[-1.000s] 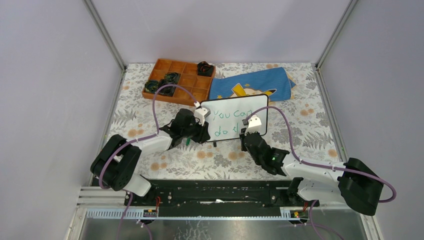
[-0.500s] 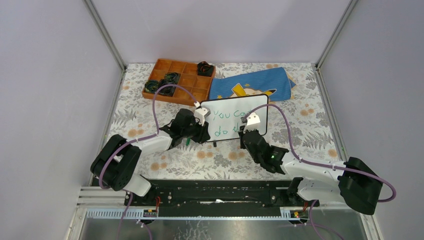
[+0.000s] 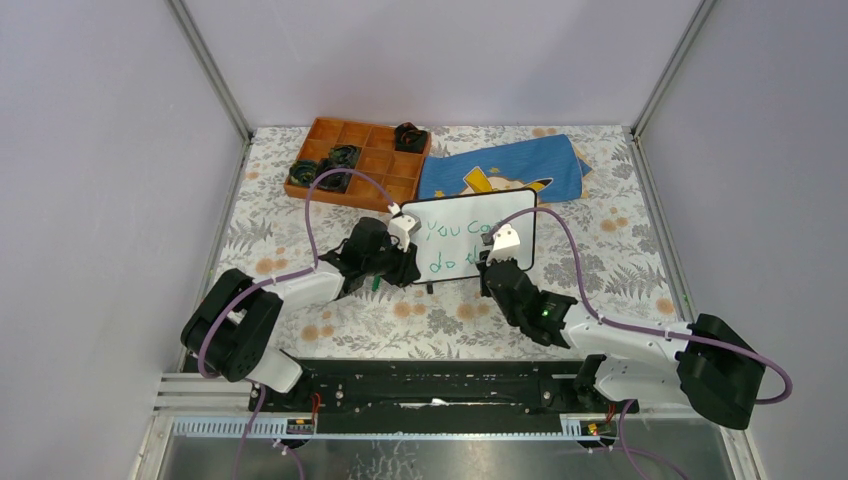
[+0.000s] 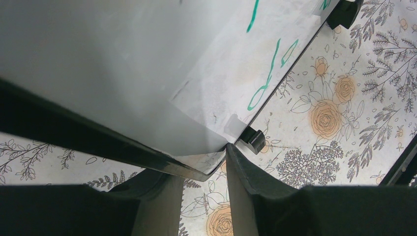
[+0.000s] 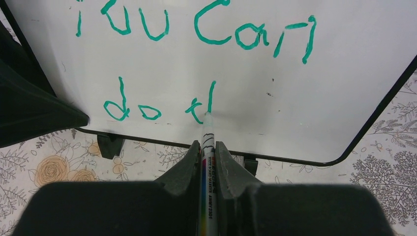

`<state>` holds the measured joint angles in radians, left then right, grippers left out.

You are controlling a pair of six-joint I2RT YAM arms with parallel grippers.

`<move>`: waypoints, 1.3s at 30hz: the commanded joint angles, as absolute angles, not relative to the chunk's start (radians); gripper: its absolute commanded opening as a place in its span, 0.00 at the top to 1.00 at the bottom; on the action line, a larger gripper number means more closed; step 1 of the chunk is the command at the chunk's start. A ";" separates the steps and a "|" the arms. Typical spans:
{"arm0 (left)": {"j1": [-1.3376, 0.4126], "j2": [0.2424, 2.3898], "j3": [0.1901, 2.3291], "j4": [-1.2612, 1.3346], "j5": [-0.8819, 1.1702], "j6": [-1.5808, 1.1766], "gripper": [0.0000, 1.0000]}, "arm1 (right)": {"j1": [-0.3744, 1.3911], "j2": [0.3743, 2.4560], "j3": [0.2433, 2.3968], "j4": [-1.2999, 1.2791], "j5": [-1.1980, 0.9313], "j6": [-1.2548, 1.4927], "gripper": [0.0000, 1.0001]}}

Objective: Write a sentence on the whiteboard

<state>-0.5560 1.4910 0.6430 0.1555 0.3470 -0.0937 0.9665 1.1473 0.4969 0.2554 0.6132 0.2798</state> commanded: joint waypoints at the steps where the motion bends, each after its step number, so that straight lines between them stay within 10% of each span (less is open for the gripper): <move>1: -0.572 1.498 0.660 0.134 0.328 -0.063 0.59 | 0.951 1.118 0.530 0.280 0.696 0.253 1.00; 39: -0.574 1.504 0.659 0.136 0.327 -0.064 0.59 | 0.946 1.018 0.441 0.282 0.648 0.268 1.00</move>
<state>-0.5568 1.4914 0.6430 0.1555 0.3466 -0.0933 0.9543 1.0615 0.4381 0.2226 0.6418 0.2756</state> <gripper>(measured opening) 0.415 0.161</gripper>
